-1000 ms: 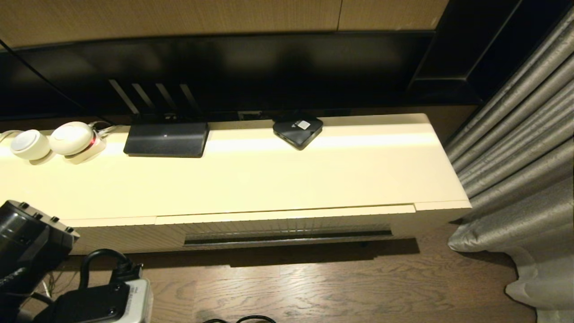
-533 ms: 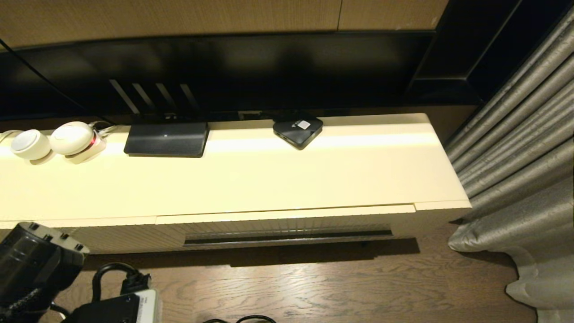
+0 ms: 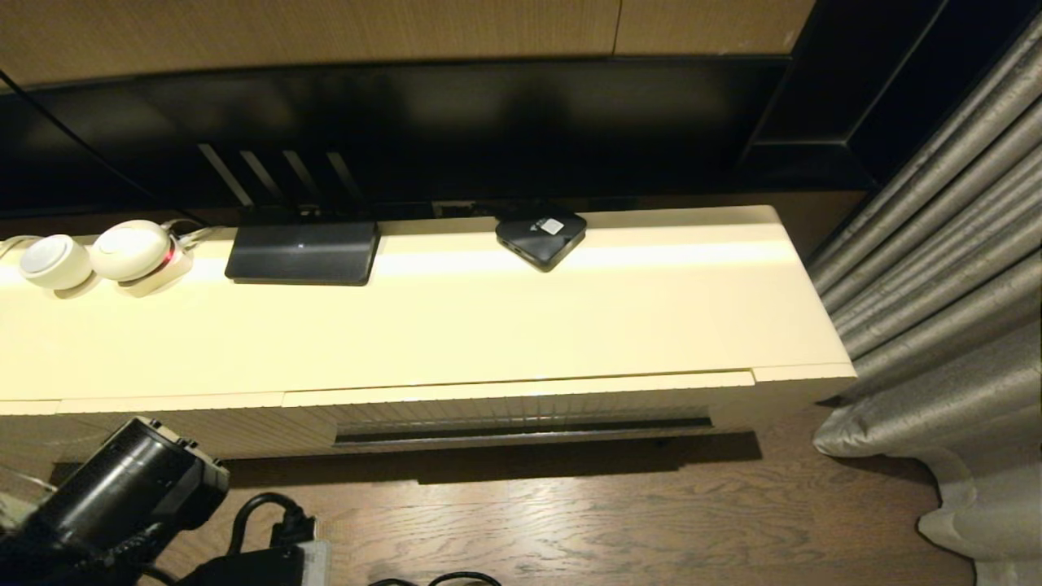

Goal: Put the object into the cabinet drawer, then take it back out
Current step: Open the drawer

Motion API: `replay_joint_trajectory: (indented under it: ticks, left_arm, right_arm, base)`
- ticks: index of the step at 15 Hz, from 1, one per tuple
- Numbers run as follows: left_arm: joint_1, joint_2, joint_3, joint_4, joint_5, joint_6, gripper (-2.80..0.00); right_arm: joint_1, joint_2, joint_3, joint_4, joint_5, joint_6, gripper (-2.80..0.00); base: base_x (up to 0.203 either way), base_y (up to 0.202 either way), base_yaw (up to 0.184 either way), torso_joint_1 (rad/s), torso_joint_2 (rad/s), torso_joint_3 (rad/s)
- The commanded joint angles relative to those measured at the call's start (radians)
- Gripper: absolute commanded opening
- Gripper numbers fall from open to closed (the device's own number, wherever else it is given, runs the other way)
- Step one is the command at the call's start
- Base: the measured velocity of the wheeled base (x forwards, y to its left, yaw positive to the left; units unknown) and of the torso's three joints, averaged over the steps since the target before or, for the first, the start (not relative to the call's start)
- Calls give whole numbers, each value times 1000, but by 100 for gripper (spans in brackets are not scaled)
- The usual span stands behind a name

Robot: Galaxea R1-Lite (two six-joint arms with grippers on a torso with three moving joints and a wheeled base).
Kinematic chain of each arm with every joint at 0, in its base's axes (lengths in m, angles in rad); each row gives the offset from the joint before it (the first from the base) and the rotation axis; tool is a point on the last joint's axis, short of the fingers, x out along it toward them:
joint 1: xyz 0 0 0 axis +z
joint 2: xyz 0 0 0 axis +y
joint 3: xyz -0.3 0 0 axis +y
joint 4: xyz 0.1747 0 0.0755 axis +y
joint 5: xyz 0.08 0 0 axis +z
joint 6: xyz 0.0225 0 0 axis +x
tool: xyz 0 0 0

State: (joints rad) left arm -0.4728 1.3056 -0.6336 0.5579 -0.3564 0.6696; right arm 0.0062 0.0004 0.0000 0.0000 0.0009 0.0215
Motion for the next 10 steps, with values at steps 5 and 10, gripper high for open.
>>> replay_joint_trajectory:
  ticks: [5, 10]
  left_arm:
    - [-45, 118, 7, -74, 156, 71, -280]
    - [-133, 154, 117, -219, 171, 65, -280]
  right_arm:
    - [0, 1, 0, 0, 1, 0, -280]
    - [0, 1, 0, 0, 0, 0, -280]
  base:
    - [0, 0, 0, 0, 0, 0]
    - [0, 0, 0, 0, 0, 0]
